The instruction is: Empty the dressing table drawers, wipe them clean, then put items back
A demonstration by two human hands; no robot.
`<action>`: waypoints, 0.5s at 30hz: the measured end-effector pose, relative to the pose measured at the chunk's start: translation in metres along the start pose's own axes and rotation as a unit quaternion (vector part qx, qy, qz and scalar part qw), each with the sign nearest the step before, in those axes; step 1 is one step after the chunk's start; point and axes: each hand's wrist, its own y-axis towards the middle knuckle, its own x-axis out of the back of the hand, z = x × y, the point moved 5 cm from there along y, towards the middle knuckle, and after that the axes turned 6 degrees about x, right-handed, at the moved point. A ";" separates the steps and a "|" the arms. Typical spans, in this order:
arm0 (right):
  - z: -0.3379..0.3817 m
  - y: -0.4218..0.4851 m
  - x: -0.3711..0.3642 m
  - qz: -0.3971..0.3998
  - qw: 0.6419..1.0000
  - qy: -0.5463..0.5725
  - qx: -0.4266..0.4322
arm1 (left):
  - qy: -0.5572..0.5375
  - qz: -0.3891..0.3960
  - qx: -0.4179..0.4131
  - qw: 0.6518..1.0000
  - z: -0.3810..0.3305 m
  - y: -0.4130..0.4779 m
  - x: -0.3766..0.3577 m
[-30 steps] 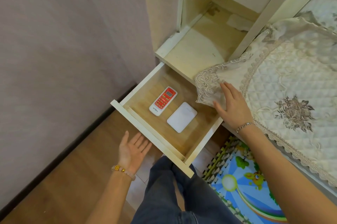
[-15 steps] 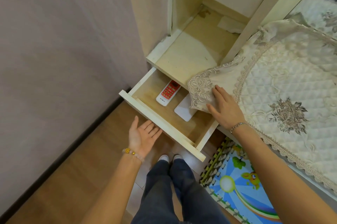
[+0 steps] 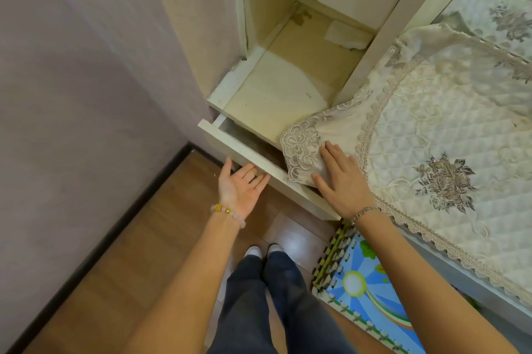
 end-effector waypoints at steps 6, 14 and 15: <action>-0.001 0.000 -0.002 -0.020 1.000 0.021 -0.001 | -0.006 0.039 0.019 0.999 -0.001 0.027 -0.026; 0.000 0.000 0.001 -0.017 0.999 0.043 0.001 | 0.070 0.024 0.030 0.997 -0.002 0.027 -0.029; 0.002 0.001 0.006 -0.017 0.998 0.054 -0.009 | 0.122 0.011 0.026 0.992 -0.003 0.022 -0.027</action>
